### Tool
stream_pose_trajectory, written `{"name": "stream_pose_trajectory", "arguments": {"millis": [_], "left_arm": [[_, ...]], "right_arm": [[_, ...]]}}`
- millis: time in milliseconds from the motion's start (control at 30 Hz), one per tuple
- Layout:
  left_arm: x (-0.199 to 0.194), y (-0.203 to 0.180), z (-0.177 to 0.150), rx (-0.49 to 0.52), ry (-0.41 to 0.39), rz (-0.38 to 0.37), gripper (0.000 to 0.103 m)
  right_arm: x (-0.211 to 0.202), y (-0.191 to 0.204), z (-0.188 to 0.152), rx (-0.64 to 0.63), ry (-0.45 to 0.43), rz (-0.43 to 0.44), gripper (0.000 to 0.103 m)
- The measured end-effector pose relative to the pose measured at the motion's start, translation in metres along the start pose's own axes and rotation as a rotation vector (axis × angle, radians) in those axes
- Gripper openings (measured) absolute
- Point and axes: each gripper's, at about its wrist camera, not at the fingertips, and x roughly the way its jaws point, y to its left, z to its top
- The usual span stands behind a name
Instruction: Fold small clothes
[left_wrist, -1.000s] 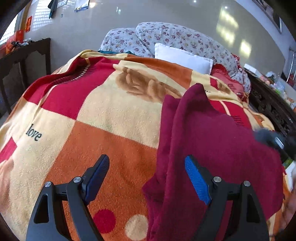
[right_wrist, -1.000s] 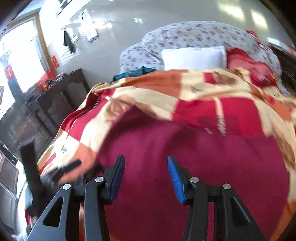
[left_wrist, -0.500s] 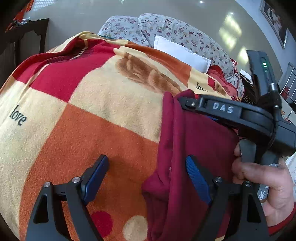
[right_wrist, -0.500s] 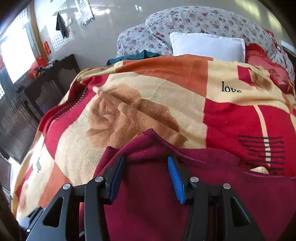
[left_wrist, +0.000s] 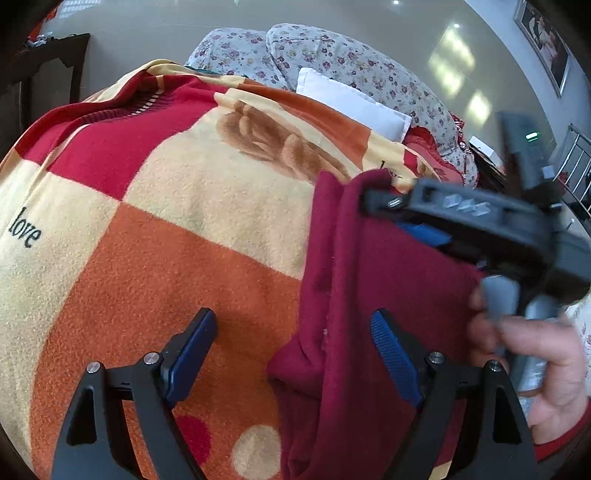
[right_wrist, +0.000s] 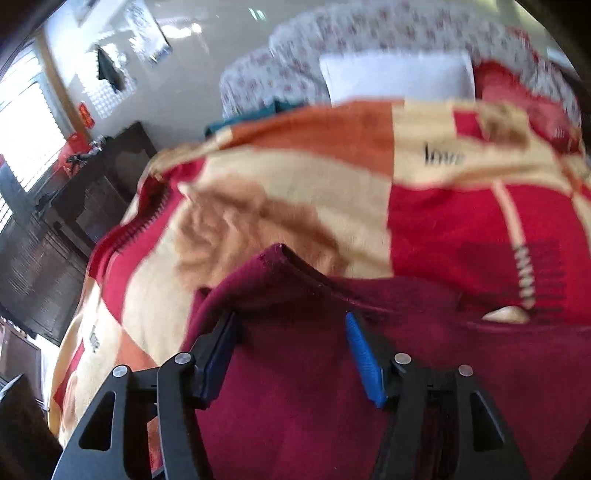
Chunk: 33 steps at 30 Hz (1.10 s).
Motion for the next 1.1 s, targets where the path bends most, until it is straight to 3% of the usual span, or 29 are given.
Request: {"name": "stream_pose_trajectory", "arguments": {"millis": [200, 467, 700, 933, 1100], "left_arm": [[0.002, -0.003, -0.002, 0.008, 0.013, -0.009, 0.085], [0.003, 0.001, 0.000, -0.021, 0.017, -0.022, 0.085], [0.005, -0.001, -0.002, -0.014, 0.019, -0.022, 0.086], [0.011, -0.003, -0.001, -0.025, 0.032, -0.076, 0.087], [0.015, -0.010, -0.005, -0.004, 0.022, -0.063, 0.094]], "right_arm": [[-0.016, 0.003, -0.003, 0.004, -0.022, 0.019, 0.068], [-0.056, 0.008, -0.023, -0.039, -0.045, -0.005, 0.085], [-0.081, -0.005, -0.048, 0.062, -0.187, -0.054, 0.089], [-0.082, -0.014, -0.050, 0.087, -0.205, -0.007, 0.091], [-0.083, -0.023, -0.050, 0.121, -0.199, 0.035, 0.094]]}}
